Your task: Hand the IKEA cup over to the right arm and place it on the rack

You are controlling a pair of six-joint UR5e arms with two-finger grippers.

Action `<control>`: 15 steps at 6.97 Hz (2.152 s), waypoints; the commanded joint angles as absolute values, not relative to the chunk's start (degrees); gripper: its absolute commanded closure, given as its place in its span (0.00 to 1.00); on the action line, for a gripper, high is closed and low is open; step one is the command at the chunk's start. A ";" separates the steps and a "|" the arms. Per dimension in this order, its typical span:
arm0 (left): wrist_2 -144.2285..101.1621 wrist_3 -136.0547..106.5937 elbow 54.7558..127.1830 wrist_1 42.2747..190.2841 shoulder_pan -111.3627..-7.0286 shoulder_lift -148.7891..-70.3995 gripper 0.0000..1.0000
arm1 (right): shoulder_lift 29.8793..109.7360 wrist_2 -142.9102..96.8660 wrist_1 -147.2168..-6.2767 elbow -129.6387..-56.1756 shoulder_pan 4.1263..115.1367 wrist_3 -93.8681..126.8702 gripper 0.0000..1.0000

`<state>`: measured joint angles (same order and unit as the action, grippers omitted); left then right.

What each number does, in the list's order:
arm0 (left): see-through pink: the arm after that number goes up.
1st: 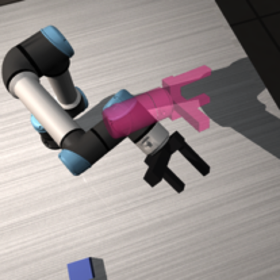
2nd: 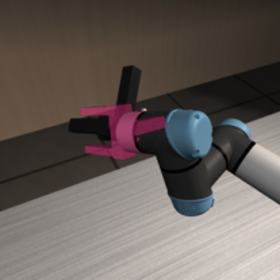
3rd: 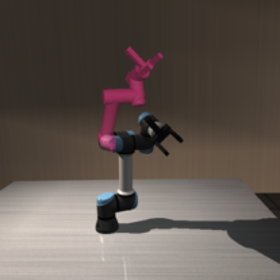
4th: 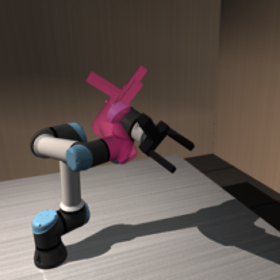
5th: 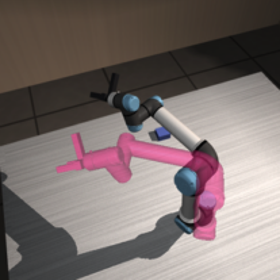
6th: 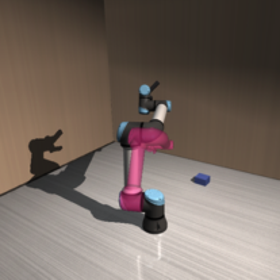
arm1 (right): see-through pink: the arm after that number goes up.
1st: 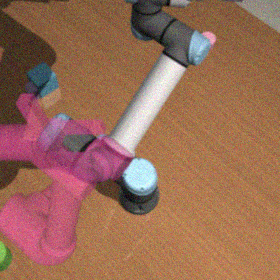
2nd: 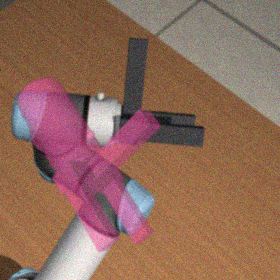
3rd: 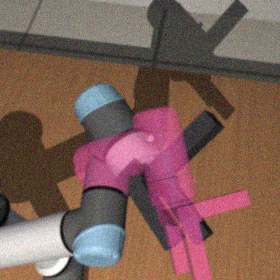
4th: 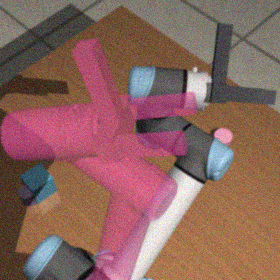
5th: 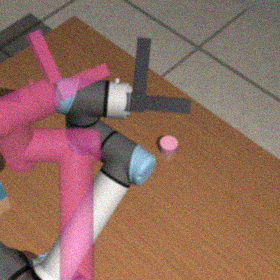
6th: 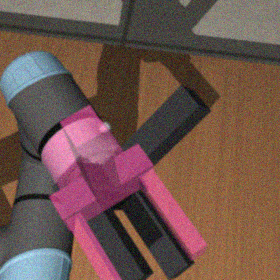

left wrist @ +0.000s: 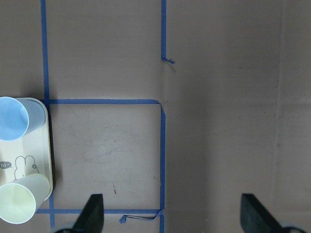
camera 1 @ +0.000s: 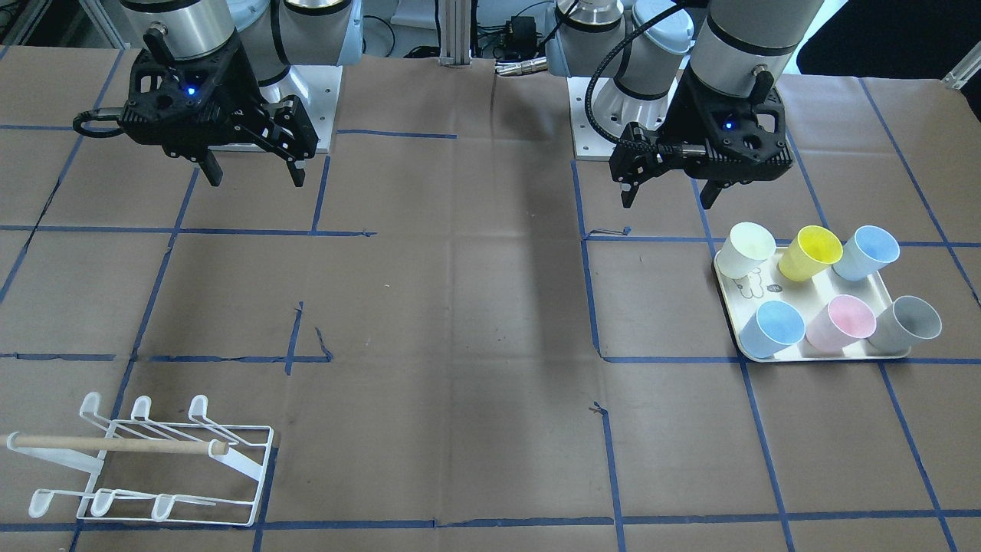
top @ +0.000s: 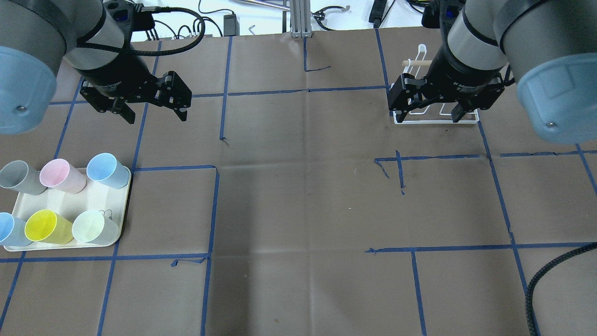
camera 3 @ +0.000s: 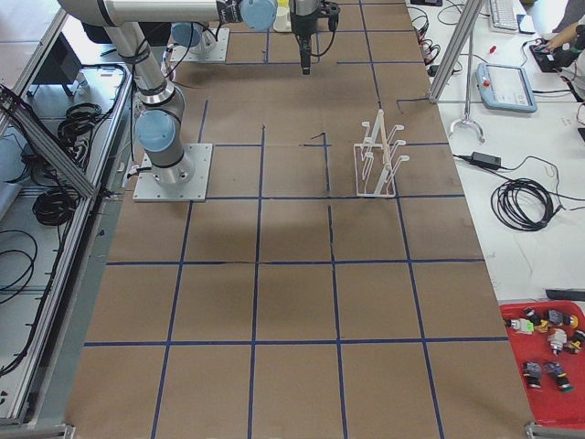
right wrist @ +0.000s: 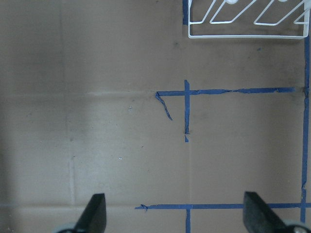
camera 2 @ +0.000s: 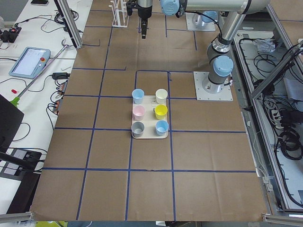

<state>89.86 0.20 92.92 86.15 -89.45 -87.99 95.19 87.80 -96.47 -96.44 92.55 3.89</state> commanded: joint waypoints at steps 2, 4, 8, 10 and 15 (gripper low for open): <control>90.00 1.31 92.99 86.57 -88.77 -88.07 0.00 | 95.10 87.63 -96.50 -96.42 92.46 3.87 0.00; 90.61 8.68 92.90 86.92 -87.11 -88.07 0.00 | 95.10 87.63 -96.50 -96.42 92.46 3.87 0.00; 90.44 27.47 93.25 87.71 -66.06 -88.07 0.00 | 95.01 87.89 -96.50 -96.42 92.46 3.87 0.00; 90.09 30.59 94.56 87.71 -62.58 -88.33 0.00 | 95.01 87.89 -96.50 -96.42 92.46 3.87 0.00; 89.91 28.65 110.89 66.05 -62.75 -90.25 0.00 | 94.92 87.89 -96.50 -96.50 92.29 3.87 0.00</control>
<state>89.92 29.12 107.21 71.51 -62.75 -89.40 94.92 87.88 -96.50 -96.50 92.37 3.87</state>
